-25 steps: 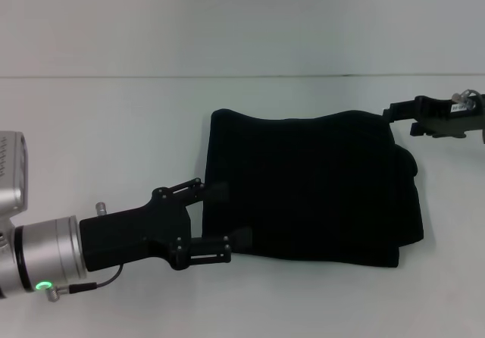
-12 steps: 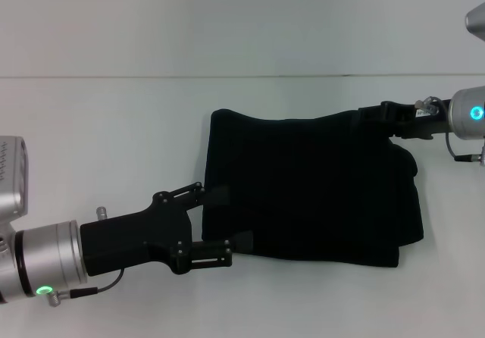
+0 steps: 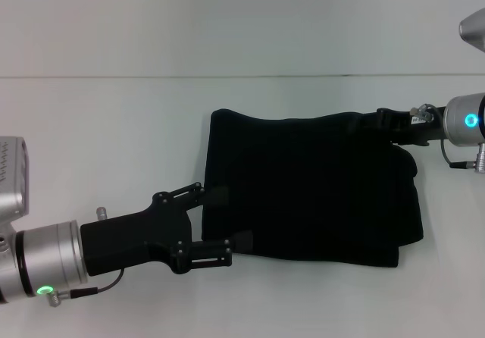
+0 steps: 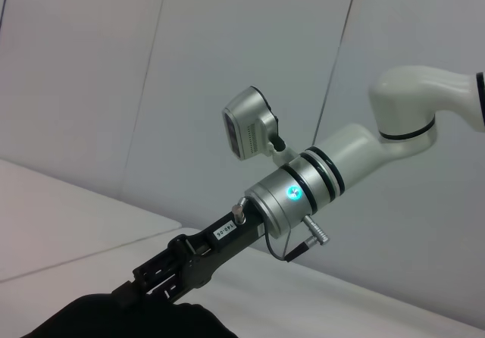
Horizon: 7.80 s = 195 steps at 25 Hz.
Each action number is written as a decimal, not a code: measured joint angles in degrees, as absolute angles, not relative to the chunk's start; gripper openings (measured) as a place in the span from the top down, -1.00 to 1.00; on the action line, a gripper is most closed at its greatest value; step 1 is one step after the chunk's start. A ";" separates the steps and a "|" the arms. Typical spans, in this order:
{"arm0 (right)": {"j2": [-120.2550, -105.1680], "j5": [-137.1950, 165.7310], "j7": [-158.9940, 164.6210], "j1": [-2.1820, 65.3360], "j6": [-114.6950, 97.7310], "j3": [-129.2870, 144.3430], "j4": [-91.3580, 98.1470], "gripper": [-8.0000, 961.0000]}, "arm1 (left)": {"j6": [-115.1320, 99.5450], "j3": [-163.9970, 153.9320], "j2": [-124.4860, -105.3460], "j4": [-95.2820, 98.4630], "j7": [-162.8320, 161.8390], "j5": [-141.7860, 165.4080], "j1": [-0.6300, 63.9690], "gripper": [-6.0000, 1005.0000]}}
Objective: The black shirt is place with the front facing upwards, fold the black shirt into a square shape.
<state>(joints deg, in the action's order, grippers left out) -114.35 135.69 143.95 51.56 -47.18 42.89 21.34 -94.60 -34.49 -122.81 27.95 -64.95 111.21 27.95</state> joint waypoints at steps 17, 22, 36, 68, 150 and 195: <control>-115.75 134.25 140.48 51.15 -46.94 42.37 22.76 0.14 | -94.12 -34.46 -122.53 26.50 -64.95 111.18 28.21 -0.77; -115.75 134.21 140.42 51.15 -46.95 42.56 22.87 0.50 | -94.12 -34.45 -122.52 26.47 -64.95 111.18 28.21 -0.77; -115.27 129.06 139.58 49.02 -48.50 42.16 24.56 0.84 | -94.14 -34.40 -122.51 26.45 -64.95 111.18 27.99 -0.77; -115.36 103.81 119.40 36.70 -50.63 37.77 25.58 0.42 | -94.33 -33.55 -122.35 26.45 -71.07 110.71 28.12 -0.77; -119.88 103.28 44.87 20.87 -78.99 35.69 19.86 -0.91 | -58.49 -51.80 -119.95 22.57 -141.86 120.06 47.68 -0.51; -119.98 102.75 45.18 23.00 -79.19 28.38 19.57 -0.91 | -66.70 -36.95 -119.66 17.56 -126.19 103.88 32.37 0.82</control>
<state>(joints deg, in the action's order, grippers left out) -119.98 102.75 45.18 23.00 -79.19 28.38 19.57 -66.70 -36.95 -119.66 17.56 -126.19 103.88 32.37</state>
